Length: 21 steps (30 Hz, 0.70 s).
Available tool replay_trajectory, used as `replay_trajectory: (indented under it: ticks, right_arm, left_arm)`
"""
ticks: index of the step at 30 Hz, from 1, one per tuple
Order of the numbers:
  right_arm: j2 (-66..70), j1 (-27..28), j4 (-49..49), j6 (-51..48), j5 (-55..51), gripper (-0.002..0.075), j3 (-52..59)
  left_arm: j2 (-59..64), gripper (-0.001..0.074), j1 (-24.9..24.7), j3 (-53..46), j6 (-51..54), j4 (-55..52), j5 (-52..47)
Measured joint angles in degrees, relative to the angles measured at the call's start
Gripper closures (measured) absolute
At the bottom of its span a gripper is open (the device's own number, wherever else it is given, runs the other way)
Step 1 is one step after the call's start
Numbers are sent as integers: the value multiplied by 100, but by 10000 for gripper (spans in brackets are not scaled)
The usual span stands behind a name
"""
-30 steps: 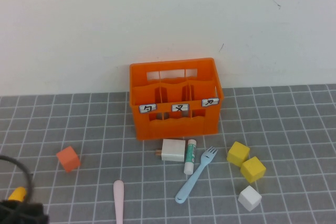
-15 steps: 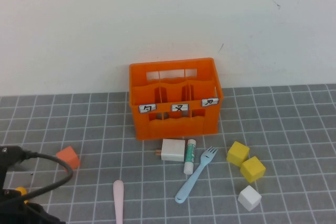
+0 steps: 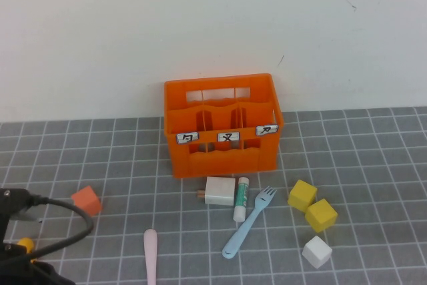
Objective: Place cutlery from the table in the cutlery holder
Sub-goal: Pick up the fork
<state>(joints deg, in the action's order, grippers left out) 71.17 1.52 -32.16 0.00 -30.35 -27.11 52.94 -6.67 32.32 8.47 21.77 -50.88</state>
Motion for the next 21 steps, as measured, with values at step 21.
replay_trajectory:
  ticks: [21]
  right_arm:
    - [-108,-2825,4067,-2986,180,729,-203]
  left_arm:
    - [2251,736,-1109,181,-426,125,1381]
